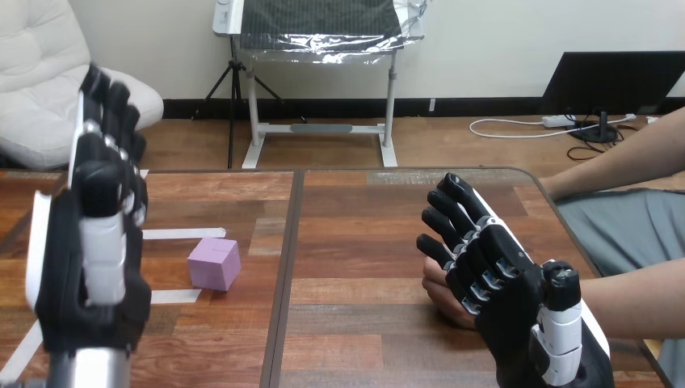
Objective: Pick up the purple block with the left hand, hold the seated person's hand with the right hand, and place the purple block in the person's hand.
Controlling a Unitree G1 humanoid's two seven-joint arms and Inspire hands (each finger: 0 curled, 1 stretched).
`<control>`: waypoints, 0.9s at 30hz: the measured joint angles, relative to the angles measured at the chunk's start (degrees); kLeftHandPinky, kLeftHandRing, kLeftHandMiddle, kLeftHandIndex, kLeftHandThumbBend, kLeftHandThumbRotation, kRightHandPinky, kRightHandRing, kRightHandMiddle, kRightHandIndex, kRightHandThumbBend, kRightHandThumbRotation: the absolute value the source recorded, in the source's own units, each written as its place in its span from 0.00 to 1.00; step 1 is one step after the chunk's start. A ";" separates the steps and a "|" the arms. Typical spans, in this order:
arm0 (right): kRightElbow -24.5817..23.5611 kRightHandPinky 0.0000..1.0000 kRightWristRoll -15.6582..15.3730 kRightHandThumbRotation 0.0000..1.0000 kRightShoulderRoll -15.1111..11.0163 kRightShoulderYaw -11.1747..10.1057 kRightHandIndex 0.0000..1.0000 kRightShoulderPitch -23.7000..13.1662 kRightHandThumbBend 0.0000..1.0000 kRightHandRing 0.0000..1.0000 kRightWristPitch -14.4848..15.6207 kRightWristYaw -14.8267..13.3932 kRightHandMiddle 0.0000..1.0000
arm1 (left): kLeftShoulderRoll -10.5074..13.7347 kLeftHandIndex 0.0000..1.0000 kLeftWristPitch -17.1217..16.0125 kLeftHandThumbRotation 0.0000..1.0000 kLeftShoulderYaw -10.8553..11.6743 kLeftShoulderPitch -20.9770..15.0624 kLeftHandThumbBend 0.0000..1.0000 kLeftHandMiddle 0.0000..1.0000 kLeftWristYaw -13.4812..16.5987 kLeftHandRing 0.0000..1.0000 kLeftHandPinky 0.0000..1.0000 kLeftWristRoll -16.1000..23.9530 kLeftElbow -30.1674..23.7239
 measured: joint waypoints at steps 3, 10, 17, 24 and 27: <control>0.00 0.96 -0.10 0.92 0.00 0.00 0.97 -0.01 0.94 0.98 0.00 0.00 0.97 | 0.42 1.00 0.29 0.88 0.69 -1.51 1.00 1.00 -0.50 1.00 1.00 0.49 1.43; 0.00 0.96 -0.37 0.93 0.00 -0.02 0.96 -0.01 0.95 0.98 0.00 -0.02 0.97 | 1.67 1.00 1.78 0.87 2.04 -4.29 1.00 1.00 -0.53 1.00 1.00 3.49 4.91; 0.00 0.96 -0.65 0.93 0.01 -0.02 0.96 -0.01 0.94 0.98 0.00 -0.07 0.97 | 2.20 1.00 2.17 0.83 3.11 -7.13 1.00 1.00 -0.08 1.00 1.00 7.78 9.64; 0.00 0.96 -0.65 0.93 0.02 -0.01 0.96 -0.06 0.94 0.98 -0.02 0.04 0.97 | 3.07 1.00 3.34 0.79 3.93 -10.12 1.00 1.00 1.38 1.00 1.00 12.52 14.39; 0.00 0.97 -0.65 0.93 0.02 -0.03 0.96 -0.05 0.94 0.98 -0.03 0.04 0.97 | 3.63 1.00 3.41 0.77 4.15 -11.58 1.00 1.00 2.25 1.00 1.00 14.47 16.86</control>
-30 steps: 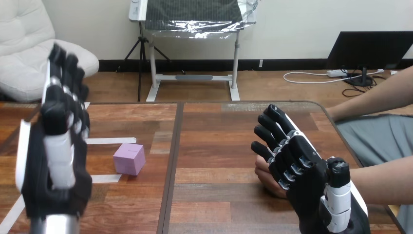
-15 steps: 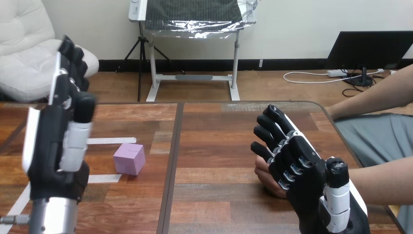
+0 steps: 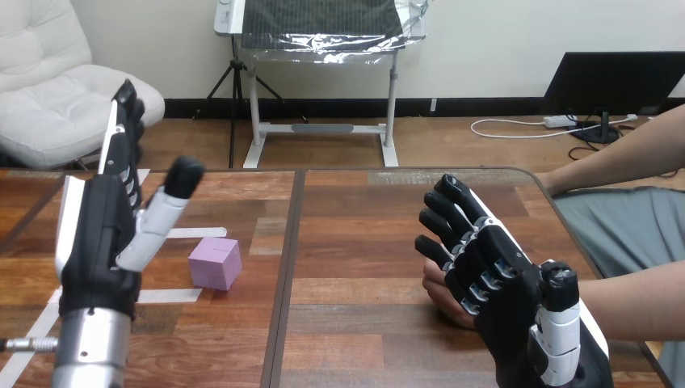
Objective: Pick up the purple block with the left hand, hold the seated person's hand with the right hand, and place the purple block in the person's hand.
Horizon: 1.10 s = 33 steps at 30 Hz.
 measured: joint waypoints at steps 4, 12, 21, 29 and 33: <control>0.00 0.97 0.00 0.93 -0.01 -0.01 0.96 0.00 0.94 0.98 0.00 -0.01 0.97 | 0.60 1.00 0.04 0.75 0.20 -2.01 1.00 1.00 0.98 1.00 0.99 2.22 3.24; 0.00 0.96 0.02 0.93 -0.01 0.00 0.96 -0.05 0.94 0.97 0.00 0.01 0.96 | 1.77 1.00 0.35 0.70 0.25 -5.92 1.00 1.00 1.46 1.00 0.98 4.35 9.21; 0.00 0.95 0.06 0.93 -0.03 -0.01 0.95 -0.10 0.94 0.97 0.00 0.01 0.96 | 2.75 1.00 0.72 0.65 -0.08 -10.09 0.97 1.00 0.63 1.00 1.00 5.12 15.59; 0.00 0.95 0.07 0.93 -0.03 -0.01 0.95 -0.30 0.95 0.97 0.01 0.00 0.96 | 3.03 1.00 1.81 0.64 -0.59 -14.21 0.97 1.00 -0.71 1.00 1.00 5.95 21.57; 0.00 0.96 0.08 0.93 -0.05 -0.02 0.95 -0.50 0.95 0.97 0.01 0.01 0.96 | 3.18 1.00 2.59 0.62 -0.99 -16.02 0.96 1.00 -1.43 1.00 1.00 6.14 24.38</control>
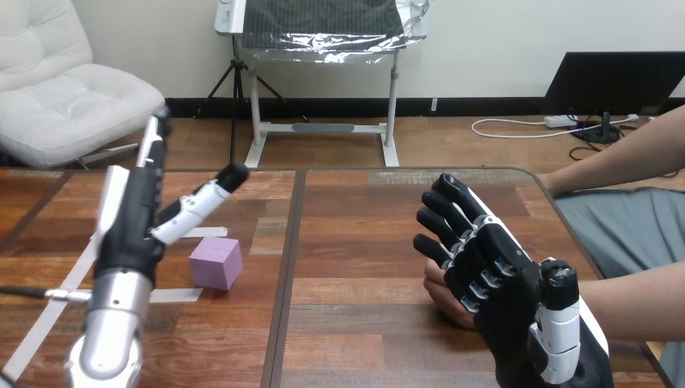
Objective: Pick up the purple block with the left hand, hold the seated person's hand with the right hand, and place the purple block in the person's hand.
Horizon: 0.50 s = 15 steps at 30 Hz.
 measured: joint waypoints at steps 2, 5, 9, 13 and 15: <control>0.00 0.96 0.00 0.93 -0.01 -0.01 0.95 -0.11 0.95 0.97 0.00 0.00 0.96 | 0.13 1.00 0.27 0.61 -0.33 -0.81 0.96 1.00 -0.41 1.00 1.00 0.18 1.42; 0.00 0.95 0.00 0.93 -0.01 -0.03 0.95 -0.28 0.95 0.97 0.00 -0.01 0.96 | 0.39 1.00 0.47 0.59 -0.91 -1.86 0.95 1.00 -1.03 1.00 1.00 0.68 3.42; 0.00 0.95 -0.01 0.93 -0.04 -0.05 0.95 -0.48 0.95 0.97 0.00 -0.01 0.96 | 0.85 1.00 0.63 0.57 -1.98 -2.94 0.93 1.00 -1.58 1.00 1.00 1.52 5.71; 0.00 0.94 -0.01 0.93 -0.04 -0.11 0.95 -0.62 0.95 0.96 0.00 -0.02 0.96 | 1.12 1.00 0.70 0.56 -3.01 -4.24 0.91 1.00 -1.87 1.00 1.00 2.35 8.43; 0.00 0.94 -0.01 0.93 -0.05 -0.11 0.95 -0.69 0.94 0.96 0.01 -0.01 0.96 | 1.24 1.00 0.69 0.55 -3.55 -4.99 0.90 1.00 -1.91 1.00 1.00 2.68 10.02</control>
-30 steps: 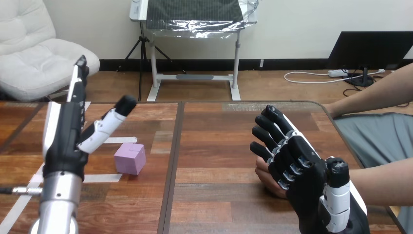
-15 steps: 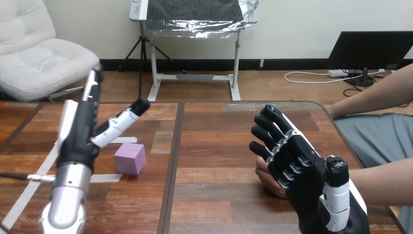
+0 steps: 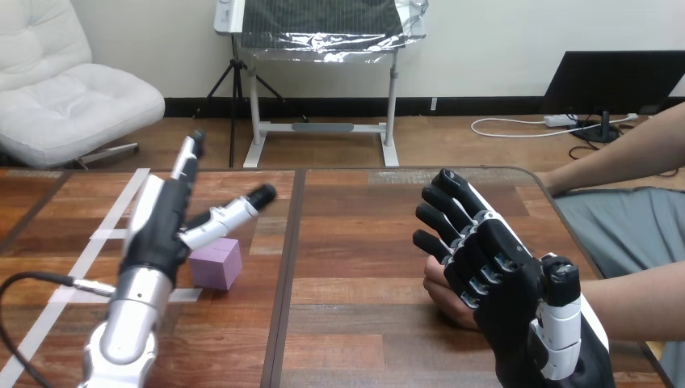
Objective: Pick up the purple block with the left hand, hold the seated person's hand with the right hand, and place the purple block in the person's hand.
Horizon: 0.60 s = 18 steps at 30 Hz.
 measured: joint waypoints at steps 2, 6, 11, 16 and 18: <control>0.00 0.94 0.00 0.93 0.00 0.00 0.95 -0.09 0.94 0.96 0.00 0.01 0.96 | 0.13 1.00 0.00 0.55 -0.44 -0.76 0.89 1.00 -0.09 1.00 1.00 0.34 1.60; 0.00 0.94 0.06 0.93 0.01 -0.01 0.95 -0.22 0.94 0.96 0.00 0.04 0.96 | 0.23 1.00 0.00 0.56 -1.00 -2.18 0.89 1.00 -0.22 1.00 1.00 0.85 4.78; 0.00 0.94 0.18 0.93 0.01 -0.05 0.95 -0.24 0.94 0.96 0.00 0.06 0.96 | 0.45 1.00 0.12 0.57 -1.91 -3.84 0.91 1.00 -0.18 1.00 1.00 1.75 8.34; 0.00 0.94 0.32 0.93 0.01 -0.06 0.95 -0.27 0.94 0.96 0.00 0.12 0.95 | 0.50 1.00 0.46 0.57 -2.67 -5.61 0.91 1.00 -0.04 1.00 1.00 2.25 12.11; 0.00 0.94 0.40 0.92 0.01 -0.06 0.95 -0.27 0.94 0.96 0.00 0.13 0.95 | 0.50 1.00 0.81 0.58 -2.96 -6.30 0.91 1.00 0.05 1.00 1.00 2.70 13.36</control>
